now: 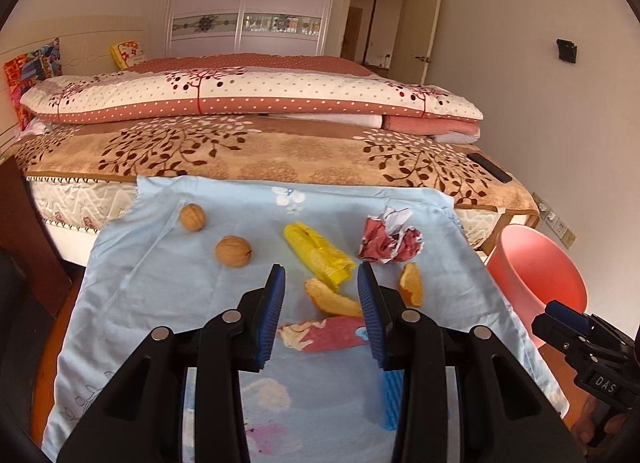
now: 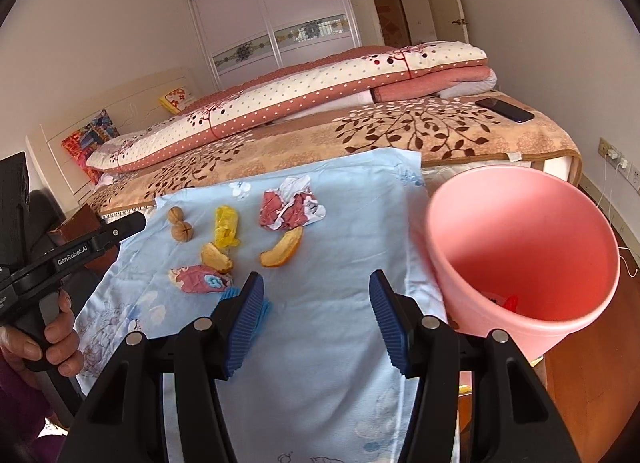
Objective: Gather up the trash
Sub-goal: 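Move both open tools back over the blue sheet, then grasp the red printed wrapper with the left tool while the right tool grasps the blue mesh sleeve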
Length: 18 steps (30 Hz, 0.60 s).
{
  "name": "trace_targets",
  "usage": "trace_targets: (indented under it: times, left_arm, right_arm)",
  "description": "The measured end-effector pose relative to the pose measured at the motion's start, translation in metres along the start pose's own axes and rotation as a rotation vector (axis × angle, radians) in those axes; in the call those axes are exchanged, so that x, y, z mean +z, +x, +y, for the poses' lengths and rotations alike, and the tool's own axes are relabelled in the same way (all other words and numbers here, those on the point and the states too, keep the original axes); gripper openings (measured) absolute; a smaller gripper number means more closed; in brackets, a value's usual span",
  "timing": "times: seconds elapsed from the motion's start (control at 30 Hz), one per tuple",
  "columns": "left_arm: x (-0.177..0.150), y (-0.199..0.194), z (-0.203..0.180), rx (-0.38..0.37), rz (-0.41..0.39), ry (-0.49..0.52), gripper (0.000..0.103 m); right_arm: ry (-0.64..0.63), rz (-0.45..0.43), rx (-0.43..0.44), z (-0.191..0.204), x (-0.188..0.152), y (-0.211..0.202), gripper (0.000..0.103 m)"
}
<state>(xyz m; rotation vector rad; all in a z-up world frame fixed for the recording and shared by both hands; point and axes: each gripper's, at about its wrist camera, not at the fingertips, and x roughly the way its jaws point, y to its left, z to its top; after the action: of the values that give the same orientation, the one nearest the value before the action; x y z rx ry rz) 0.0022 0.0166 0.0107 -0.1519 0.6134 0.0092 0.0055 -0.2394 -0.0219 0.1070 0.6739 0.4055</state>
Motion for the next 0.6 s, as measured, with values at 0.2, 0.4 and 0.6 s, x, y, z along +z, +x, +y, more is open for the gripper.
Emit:
trace_targets:
  times: [0.2,0.4,0.6]
  left_arm:
    - [-0.011,0.007,0.019,-0.013,0.048,-0.046,0.038]
    - [-0.018,0.020,0.011,-0.082,0.098,0.024,0.038]
    - [-0.019,0.037,0.003,-0.149,0.160,0.179,0.038]
  right_arm:
    - [-0.066,0.069,0.043,0.025,-0.006,0.018,0.054]
    - [-0.109,0.129,0.079,0.041,-0.012,0.031,0.054]
    - [-0.129,0.184,0.100,0.048,-0.016,0.044,0.054]
